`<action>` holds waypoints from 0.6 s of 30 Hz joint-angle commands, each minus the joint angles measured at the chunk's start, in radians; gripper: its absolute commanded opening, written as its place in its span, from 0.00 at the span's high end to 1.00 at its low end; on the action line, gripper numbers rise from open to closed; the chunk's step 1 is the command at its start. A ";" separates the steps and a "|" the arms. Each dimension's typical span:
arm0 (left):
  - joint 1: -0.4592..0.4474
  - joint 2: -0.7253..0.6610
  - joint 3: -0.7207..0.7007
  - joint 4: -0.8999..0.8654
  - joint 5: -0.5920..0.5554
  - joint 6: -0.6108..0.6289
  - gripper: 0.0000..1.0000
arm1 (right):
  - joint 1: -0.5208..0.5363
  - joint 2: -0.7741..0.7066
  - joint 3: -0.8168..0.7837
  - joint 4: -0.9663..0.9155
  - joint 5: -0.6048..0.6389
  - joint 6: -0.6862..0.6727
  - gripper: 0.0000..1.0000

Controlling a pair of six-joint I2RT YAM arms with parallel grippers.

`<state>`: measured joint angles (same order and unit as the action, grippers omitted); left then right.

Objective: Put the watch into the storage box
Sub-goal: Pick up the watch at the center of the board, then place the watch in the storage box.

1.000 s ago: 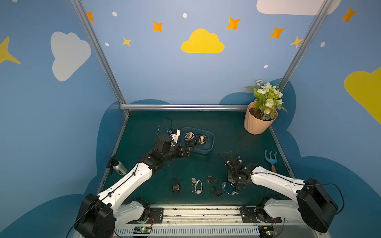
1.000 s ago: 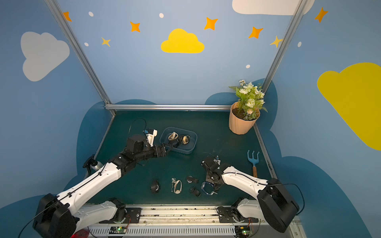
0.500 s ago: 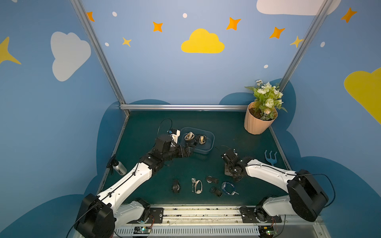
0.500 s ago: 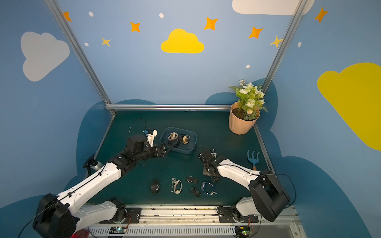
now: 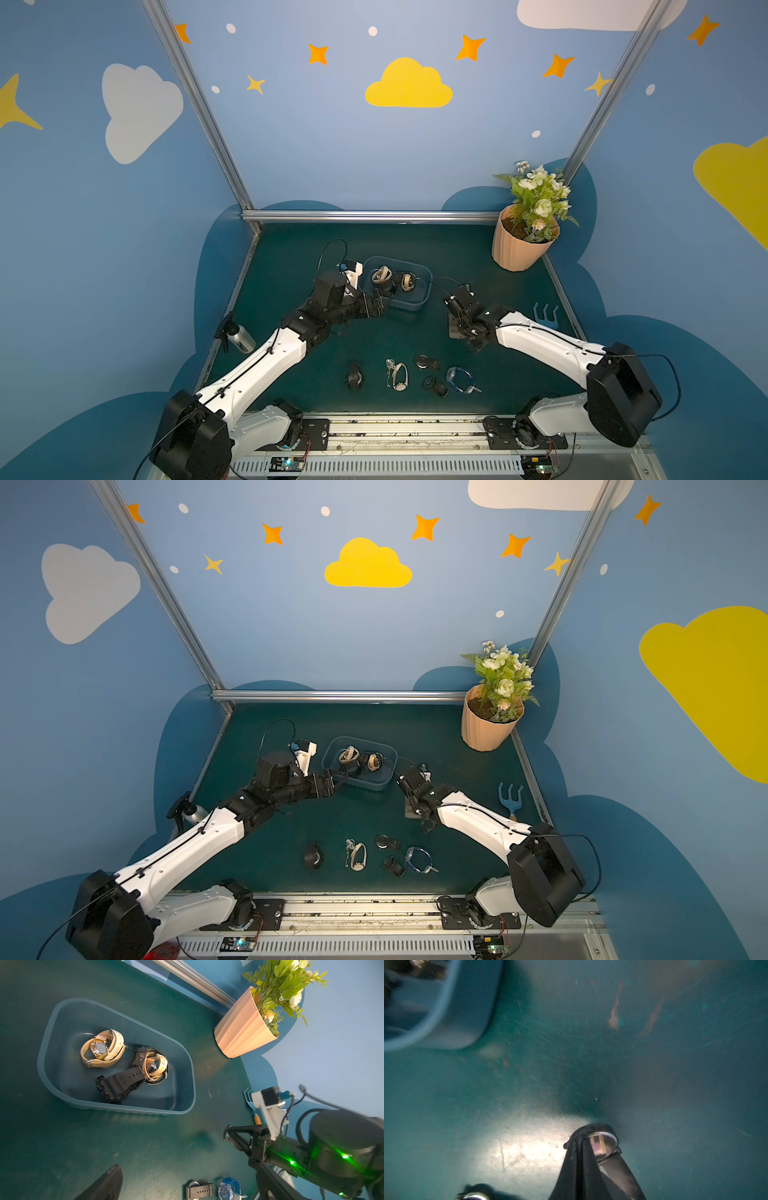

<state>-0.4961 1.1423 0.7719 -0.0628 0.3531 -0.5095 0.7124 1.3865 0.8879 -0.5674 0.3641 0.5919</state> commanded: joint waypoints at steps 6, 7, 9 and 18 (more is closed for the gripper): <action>-0.003 -0.030 -0.011 -0.014 -0.019 0.019 0.00 | 0.007 0.023 0.221 -0.002 0.015 -0.121 0.96; -0.002 -0.035 -0.013 -0.018 -0.022 0.020 0.00 | 0.007 0.041 0.248 0.014 0.004 -0.130 0.96; -0.003 -0.045 -0.017 -0.028 -0.029 0.024 0.00 | 0.007 0.083 0.303 0.039 -0.018 -0.145 0.96; -0.001 -0.127 -0.038 -0.092 -0.091 0.042 0.00 | 0.009 0.297 0.515 0.113 -0.158 -0.232 0.95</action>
<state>-0.4969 1.0409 0.7471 -0.1207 0.2977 -0.4889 0.7170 1.6489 1.3529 -0.4854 0.2661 0.4103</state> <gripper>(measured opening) 0.998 0.066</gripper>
